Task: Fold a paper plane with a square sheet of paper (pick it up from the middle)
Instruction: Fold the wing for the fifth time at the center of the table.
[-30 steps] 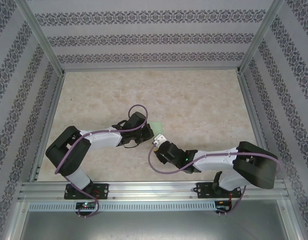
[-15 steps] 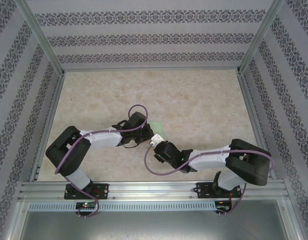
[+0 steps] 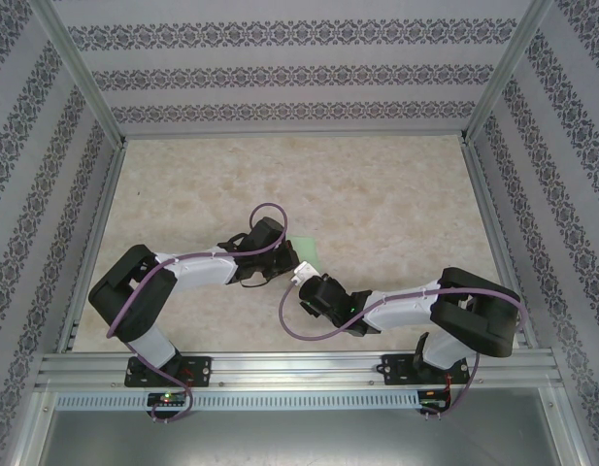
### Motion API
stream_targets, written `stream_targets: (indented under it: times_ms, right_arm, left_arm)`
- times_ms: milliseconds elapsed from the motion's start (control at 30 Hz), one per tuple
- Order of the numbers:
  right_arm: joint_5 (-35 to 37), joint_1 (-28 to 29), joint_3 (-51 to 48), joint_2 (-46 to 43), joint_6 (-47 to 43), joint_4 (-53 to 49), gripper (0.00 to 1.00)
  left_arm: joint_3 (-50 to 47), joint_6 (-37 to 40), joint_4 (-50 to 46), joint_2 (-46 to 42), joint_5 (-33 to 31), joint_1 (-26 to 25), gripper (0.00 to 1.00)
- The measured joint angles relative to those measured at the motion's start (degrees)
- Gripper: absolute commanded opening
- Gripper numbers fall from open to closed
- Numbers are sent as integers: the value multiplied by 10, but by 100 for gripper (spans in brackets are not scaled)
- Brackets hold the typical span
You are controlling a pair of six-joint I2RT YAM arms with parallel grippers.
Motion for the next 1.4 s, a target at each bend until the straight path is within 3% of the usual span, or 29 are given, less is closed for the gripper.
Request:
stream_targets:
  times_ms: [233,467,600,767,933,1167,1400]
  right_arm:
    - [2,0,0,0,6,0,0]
    - [-30,-11,-3,-3,39,13,0]
    - [-83,-44,-23,-23,75,43,0]
    - [-174,-94,-49,-32,124,90,0]
    - [-263,-145,-63,-31,176,135,0]
    - [-372,-209,-76,-9,253,202,0]
    - [-437,-246,-83,50,331,272,0]
  left_arm:
    - [0,0,0,0,0,0,13]
    - [0,9,-17,-7,-11,0,56]
    - [-9,10,-22,-54,-34,0,62]
    - [-27,6,-23,-129,-74,1,63]
    - [-38,7,-26,-149,-93,1,60]
    - [-45,18,-29,-148,-90,1,42]
    - [-41,32,-7,-118,-65,1,35]
